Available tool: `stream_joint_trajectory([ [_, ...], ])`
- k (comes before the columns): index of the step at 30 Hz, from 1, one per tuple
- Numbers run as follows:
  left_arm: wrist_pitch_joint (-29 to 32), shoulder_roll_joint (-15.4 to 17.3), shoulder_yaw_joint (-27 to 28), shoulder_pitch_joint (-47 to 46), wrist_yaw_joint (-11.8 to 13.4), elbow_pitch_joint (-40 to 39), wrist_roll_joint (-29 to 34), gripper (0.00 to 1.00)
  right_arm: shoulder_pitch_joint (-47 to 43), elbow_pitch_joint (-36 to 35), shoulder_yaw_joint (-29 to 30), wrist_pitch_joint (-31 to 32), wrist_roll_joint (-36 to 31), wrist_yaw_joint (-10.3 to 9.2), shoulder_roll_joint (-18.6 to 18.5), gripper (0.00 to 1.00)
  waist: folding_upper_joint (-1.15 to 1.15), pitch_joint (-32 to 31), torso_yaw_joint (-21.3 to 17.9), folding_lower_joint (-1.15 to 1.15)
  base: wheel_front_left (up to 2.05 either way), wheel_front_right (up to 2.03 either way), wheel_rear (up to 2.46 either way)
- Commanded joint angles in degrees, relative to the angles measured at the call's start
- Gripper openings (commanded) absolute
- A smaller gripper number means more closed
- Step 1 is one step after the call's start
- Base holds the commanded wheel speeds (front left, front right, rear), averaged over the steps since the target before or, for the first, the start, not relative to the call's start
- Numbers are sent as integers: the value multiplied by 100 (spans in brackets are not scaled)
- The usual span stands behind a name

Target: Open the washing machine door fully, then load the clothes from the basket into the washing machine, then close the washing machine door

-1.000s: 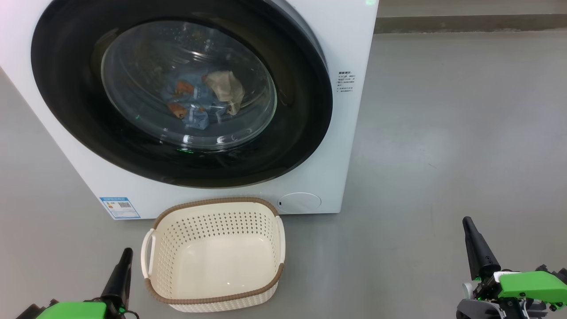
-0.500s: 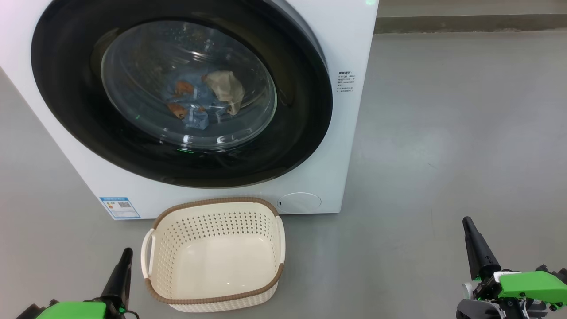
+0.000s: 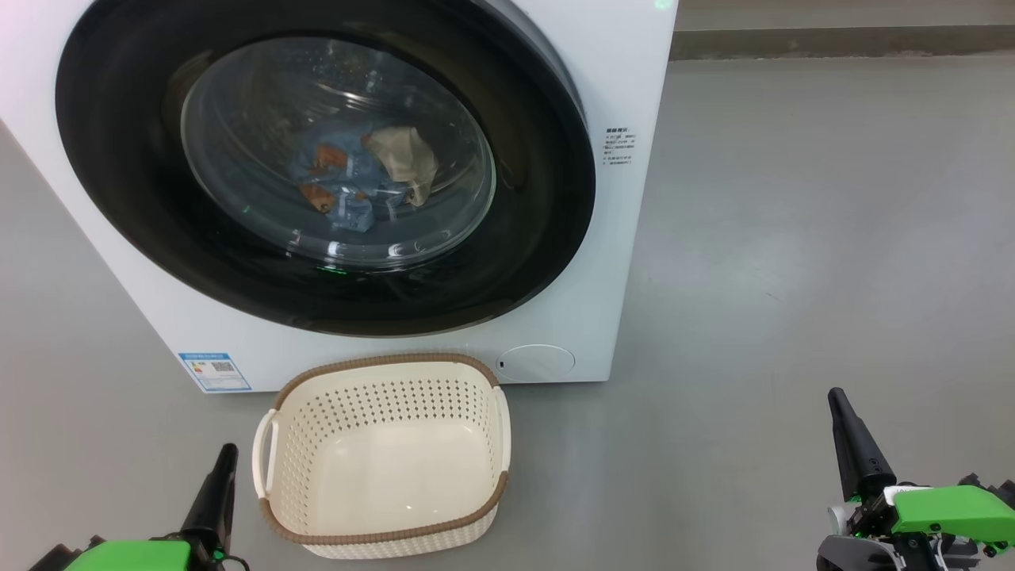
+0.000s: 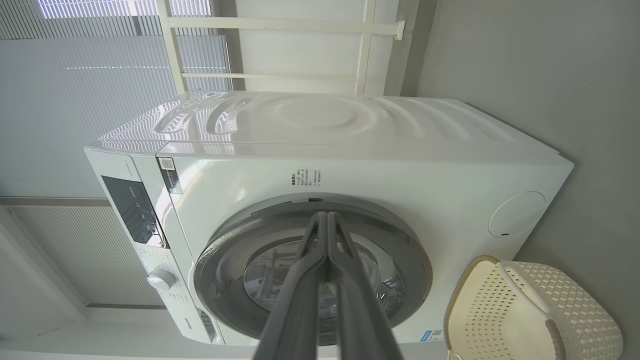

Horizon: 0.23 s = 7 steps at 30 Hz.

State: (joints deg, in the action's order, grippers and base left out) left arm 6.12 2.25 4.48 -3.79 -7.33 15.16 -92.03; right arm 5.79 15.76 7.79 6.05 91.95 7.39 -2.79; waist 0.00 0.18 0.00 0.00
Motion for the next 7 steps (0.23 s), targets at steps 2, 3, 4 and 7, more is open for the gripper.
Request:
stream_joint_trajectory([
  [2, 33, 70, 201, -239, -15, -111, -16, 0, 40, -174, -125, 46, 19, 10, -12, 0, 0, 0, 0, 0, 0, 0, 0],
  [3, 33, 70, 201, -239, -15, -111, -16, 0, 40, -174, -125, 46, 19, 10, -12, 0, 0, 0, 0, 0, 0, 0, 0],
  [4, 34, 70, 201, -239, -15, -111, -16, 0, 40, -174, -125, 46, 19, 10, -12, 0, 0, 0, 0, 0, 0, 0, 0],
  [7, 34, 69, 202, -239, -15, -111, -16, 0, 40, -174, -124, 46, 19, 10, -12, 0, 0, 0, 0, 0, 0, 0, 0],
])
